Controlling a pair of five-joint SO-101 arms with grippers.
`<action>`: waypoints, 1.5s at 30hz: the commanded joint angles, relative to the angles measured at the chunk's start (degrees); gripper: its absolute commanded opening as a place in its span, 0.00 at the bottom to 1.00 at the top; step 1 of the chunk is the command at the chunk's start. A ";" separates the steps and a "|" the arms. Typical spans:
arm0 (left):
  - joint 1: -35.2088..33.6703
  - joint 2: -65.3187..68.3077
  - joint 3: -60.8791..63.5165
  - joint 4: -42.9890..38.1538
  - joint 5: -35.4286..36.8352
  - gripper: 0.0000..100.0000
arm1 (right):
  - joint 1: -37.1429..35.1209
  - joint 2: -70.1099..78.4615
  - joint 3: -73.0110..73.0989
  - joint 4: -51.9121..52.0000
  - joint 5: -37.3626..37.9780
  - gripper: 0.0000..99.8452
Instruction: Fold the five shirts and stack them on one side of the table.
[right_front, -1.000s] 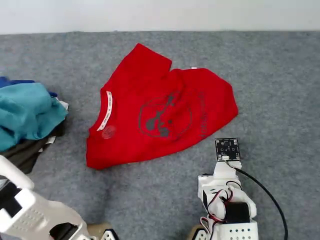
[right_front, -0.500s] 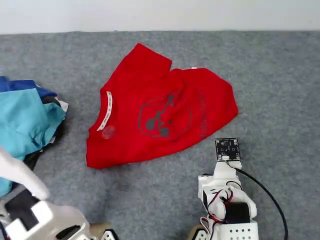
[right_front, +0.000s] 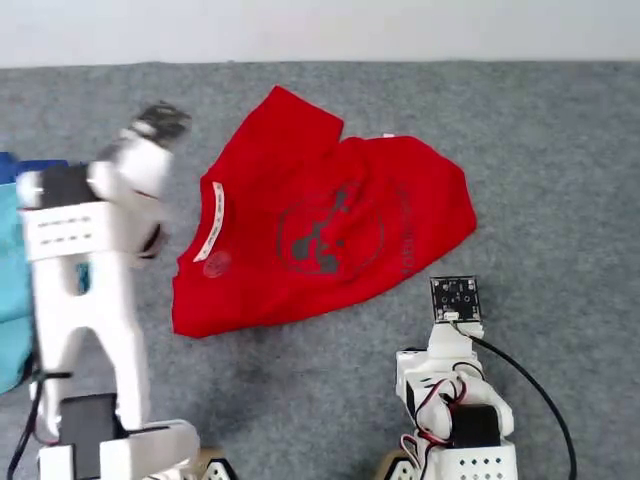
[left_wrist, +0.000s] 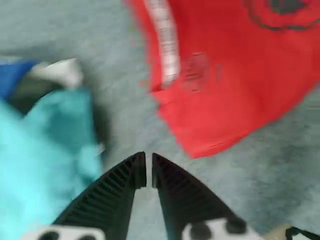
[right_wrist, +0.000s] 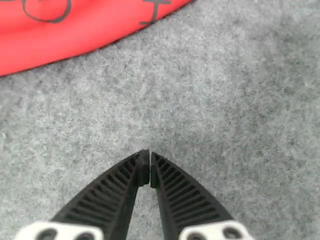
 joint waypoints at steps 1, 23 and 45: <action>7.12 0.26 4.88 -7.91 0.18 0.01 | -0.13 -0.22 0.97 -0.40 -0.26 0.01; 13.19 47.12 -23.52 -25.58 0.09 0.01 | -0.13 -0.22 0.97 -0.40 -0.26 0.01; 10.37 53.27 -70.37 1.41 -0.09 0.01 | -0.13 -0.22 0.97 -0.40 -0.26 0.01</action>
